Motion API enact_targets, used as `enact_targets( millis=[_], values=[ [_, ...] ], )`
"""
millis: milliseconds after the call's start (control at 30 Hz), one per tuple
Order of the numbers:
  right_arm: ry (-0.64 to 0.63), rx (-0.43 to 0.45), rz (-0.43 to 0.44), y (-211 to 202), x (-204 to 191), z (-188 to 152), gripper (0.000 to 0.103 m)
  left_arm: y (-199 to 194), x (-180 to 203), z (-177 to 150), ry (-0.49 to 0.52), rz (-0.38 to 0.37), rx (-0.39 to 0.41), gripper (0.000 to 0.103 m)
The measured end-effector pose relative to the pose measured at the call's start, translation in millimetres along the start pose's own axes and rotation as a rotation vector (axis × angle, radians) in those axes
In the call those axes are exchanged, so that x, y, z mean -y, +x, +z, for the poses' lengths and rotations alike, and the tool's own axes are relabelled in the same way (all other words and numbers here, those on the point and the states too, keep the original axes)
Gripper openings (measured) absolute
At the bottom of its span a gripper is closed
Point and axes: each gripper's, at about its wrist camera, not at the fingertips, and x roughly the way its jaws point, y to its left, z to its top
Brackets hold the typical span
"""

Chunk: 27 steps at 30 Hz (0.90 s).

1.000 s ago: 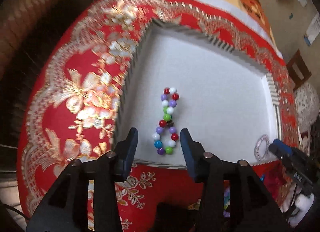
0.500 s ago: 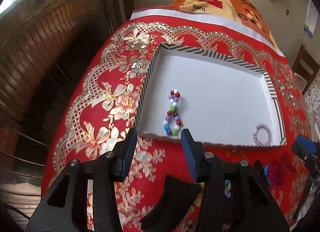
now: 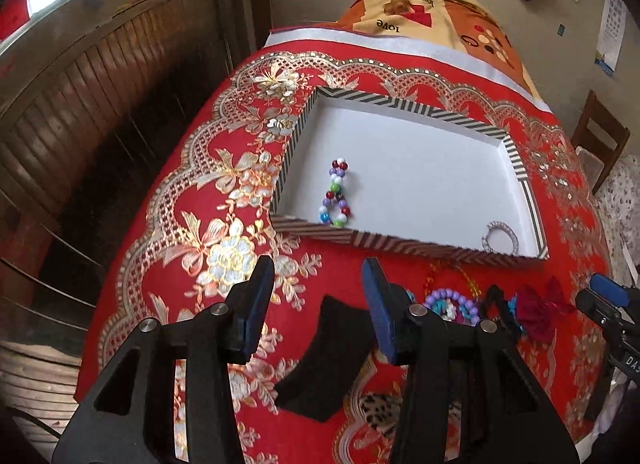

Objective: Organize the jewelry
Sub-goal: 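Move left tool to the purple bead bracelet while right moves to red bow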

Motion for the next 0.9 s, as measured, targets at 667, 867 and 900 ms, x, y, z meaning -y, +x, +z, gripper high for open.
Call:
enact_targets(
  millis=[667, 867, 900],
  values=[
    [-0.009, -0.075, -0.047, 8, 14, -45, 0.056, 10, 14, -40, -0.074, -0.252, -0.174, 0.045],
    [0.014, -0.111, -0.061, 30, 24, -48, 0.056, 38, 42, -38, -0.056, -0.309, -0.257, 0.046],
    [0.01, -0.115, -0.062, 33, 24, -48, 0.056, 43, 46, -36, -0.056, -0.316, -0.267, 0.046]
  ],
)
